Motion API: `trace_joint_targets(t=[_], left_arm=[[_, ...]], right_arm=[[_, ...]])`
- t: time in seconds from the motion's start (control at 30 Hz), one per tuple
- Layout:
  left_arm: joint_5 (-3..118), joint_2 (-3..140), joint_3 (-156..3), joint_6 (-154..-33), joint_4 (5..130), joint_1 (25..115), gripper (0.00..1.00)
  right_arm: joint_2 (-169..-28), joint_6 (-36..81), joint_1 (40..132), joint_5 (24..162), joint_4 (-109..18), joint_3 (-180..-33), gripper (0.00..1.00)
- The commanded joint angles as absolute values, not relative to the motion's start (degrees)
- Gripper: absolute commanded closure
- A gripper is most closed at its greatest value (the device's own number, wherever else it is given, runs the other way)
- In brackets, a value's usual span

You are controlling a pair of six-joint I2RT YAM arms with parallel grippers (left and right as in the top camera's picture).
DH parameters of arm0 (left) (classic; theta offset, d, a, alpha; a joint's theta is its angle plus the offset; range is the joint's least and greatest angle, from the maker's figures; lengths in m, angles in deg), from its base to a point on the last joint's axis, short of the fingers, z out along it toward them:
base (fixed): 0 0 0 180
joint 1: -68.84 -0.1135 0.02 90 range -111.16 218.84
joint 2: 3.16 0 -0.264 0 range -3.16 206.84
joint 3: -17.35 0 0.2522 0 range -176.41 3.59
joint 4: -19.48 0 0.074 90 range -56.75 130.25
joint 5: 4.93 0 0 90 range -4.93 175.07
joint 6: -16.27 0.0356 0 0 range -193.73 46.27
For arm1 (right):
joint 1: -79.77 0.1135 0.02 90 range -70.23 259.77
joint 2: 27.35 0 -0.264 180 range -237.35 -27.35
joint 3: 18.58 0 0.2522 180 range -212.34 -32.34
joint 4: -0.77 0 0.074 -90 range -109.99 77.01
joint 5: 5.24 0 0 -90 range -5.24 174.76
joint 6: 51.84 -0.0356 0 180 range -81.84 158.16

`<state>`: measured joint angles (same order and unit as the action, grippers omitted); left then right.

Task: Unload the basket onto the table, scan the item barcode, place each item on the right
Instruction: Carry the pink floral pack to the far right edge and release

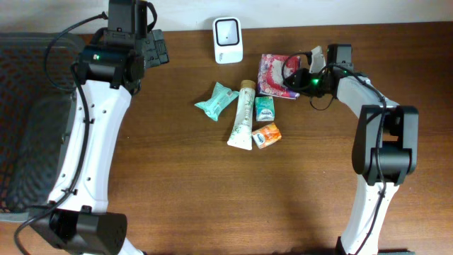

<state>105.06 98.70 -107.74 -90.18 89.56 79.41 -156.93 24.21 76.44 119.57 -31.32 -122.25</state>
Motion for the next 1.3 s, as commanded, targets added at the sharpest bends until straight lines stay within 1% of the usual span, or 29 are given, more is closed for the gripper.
trace_joint_targets(t=[0.0,0.03,0.1,0.2,0.23,0.27,0.3,0.37,0.47,0.5,0.53,0.63,0.7,0.77,0.83,0.9,0.97,1.07,1.13,1.2,1.23,1.27], left_arm=[[105.45,98.70,-107.98,-89.50,89.47,79.17,0.01],[105.45,98.70,-107.98,-89.50,89.47,79.17,0.01],[105.43,98.70,-107.98,-89.48,89.49,79.17,0.01],[105.45,98.70,-107.98,-89.50,89.49,79.15,0.01],[105.45,98.70,-107.98,-89.50,89.49,79.17,0.01],[105.43,98.70,-107.98,-89.50,89.49,79.17,0.01],[105.45,98.70,-107.98,-89.50,89.49,79.17,0.01],[105.45,98.70,-107.98,-89.48,89.49,79.17,0.01],[105.45,98.70,-107.98,-89.50,89.49,79.17,0.01],[105.45,98.70,-107.98,-89.50,89.49,79.17,0.01],[105.45,98.70,-107.98,-89.50,89.49,79.17,0.01],[105.43,98.70,-107.98,-89.50,89.49,79.17,0.01],[105.45,98.70,-107.98,-89.50,89.49,79.17,0.01],[105.45,98.70,-107.98,-89.50,89.49,79.17,0.01],[105.43,98.70,-107.98,-89.50,89.49,79.17,0.01],[105.45,98.70,-107.98,-89.50,89.49,79.17,0.01],[105.45,98.70,-107.98,-89.50,89.49,79.17,0.01],[105.45,98.70,-107.98,-89.48,89.49,79.17,0.01],[105.45,98.70,-107.98,-89.48,89.49,79.17,0.01],[105.45,98.70,-107.98,-89.50,89.49,79.17,0.01],[105.45,98.70,-107.98,-89.48,89.49,79.17,0.01],[105.45,98.70,-107.98,-89.50,89.49,79.17,0.01]], right_arm=[[-158.79,24.10,76.37,131.02,-32.02,-124.56,0.96],[-158.37,21.63,76.37,133.45,-32.24,-127.45,0.96],[-156.86,16.54,76.37,133.91,-32.24,-131.73,0.96],[-155.07,14.57,76.48,133.89,-32.09,-139.16,0.96],[-155.09,12.58,76.59,133.64,-31.17,-140.72,0.96],[-155.09,9.21,77.25,133.60,-27.37,-140.76,0.96],[-155.20,8.01,79.00,131.52,-24.22,-140.76,0.96],[-155.22,4.14,82.98,120.77,-23.02,-140.74,0.96],[-156.12,3.97,90.08,112.55,-16.50,-140.72,0.96],[-156.69,3.90,91.87,108.16,-15.82,-140.72,0.96],[-157.30,3.53,92.81,106.63,-14.38,-140.72,0.96],[-160.97,0.82,93.93,106.56,-6.82,-140.74,0.96],[-163.07,-1.41,93.97,106.70,-4.20,-140.74,0.96],[-164.25,-1.32,94.01,106.72,-4.15,-140.74,0.96],[-164.03,3.42,93.49,107.66,-4.72,-140.80,0.96],[-161.80,6.29,91.41,110.24,-6.03,-140.80,0.96],[-156.23,9.45,87.41,109.65,-10.23,-140.80,0.96],[-148.53,9.37,79.46,109.56,-17.40,-140.80,0.96],[-144.62,9.17,70.87,109.56,-26.21,-140.80,0.96],[-143.73,8.14,63.44,109.58,-34.29,-140.80,0.96],[-144.05,4.73,55.72,109.54,-43.43,-140.76,0.96],[-144.67,2.98,51.13,109.56,-48.68,-140.76,0.96]])
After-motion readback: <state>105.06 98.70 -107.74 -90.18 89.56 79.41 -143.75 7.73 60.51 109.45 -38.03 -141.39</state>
